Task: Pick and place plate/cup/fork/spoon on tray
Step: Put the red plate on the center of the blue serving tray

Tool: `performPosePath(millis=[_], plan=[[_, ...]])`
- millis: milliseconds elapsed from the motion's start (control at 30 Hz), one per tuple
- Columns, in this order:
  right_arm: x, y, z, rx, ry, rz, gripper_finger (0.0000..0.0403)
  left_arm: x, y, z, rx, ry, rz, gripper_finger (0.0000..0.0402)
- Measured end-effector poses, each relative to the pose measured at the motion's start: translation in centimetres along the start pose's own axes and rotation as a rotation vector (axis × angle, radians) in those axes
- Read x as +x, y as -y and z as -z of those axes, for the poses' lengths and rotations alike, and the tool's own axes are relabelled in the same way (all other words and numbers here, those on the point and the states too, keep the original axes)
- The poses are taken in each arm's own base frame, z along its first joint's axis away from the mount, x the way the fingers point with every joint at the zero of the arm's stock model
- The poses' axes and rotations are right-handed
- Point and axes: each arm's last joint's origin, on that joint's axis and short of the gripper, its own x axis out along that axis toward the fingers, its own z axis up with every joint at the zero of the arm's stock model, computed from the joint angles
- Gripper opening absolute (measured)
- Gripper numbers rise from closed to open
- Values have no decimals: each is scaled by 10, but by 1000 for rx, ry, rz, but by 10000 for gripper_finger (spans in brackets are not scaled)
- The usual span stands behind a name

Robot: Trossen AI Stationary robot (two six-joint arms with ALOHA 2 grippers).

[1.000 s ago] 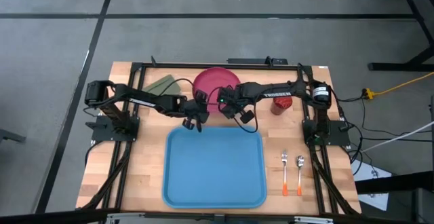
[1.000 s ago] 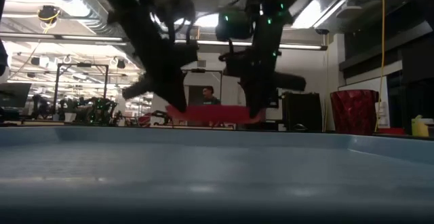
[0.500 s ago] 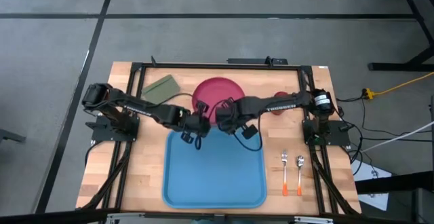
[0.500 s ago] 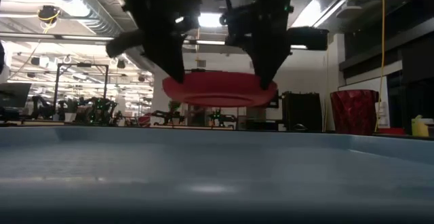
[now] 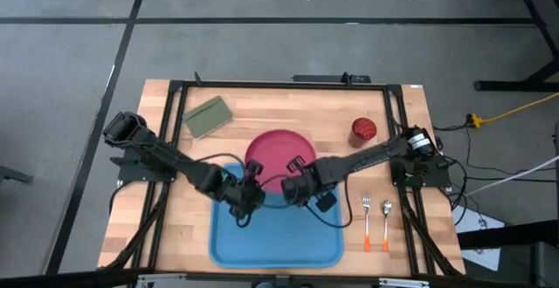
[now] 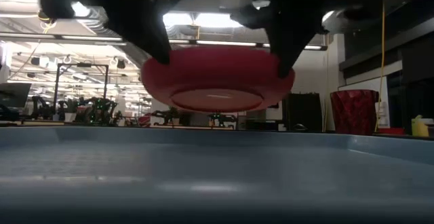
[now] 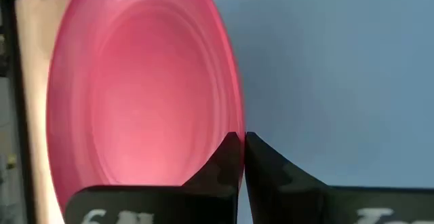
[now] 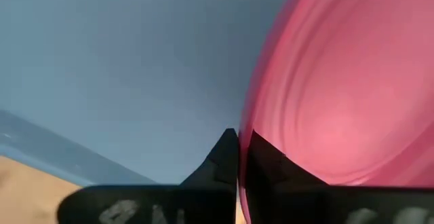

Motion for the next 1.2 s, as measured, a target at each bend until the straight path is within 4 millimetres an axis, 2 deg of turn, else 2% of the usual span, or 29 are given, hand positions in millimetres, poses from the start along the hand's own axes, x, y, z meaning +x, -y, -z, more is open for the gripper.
performPosePath(millis=[233, 400, 533, 900, 1200], plan=[[-4, -34, -18, 0, 80, -41, 6, -7, 32, -14, -31, 136, 122, 11], [-8, -50, -29, 23, 153, -56, 6, -11, 41, -23, -188, 213, 180, 45], [-9, -57, -36, 51, 207, -95, 6, -13, 44, -26, -237, 244, 240, 67], [13, -87, -52, 51, 189, -149, 6, -21, 56, -31, -331, 271, 416, 86], [35, -104, -71, 22, 253, -183, 7, -27, 61, -29, -334, 262, 445, 87]])
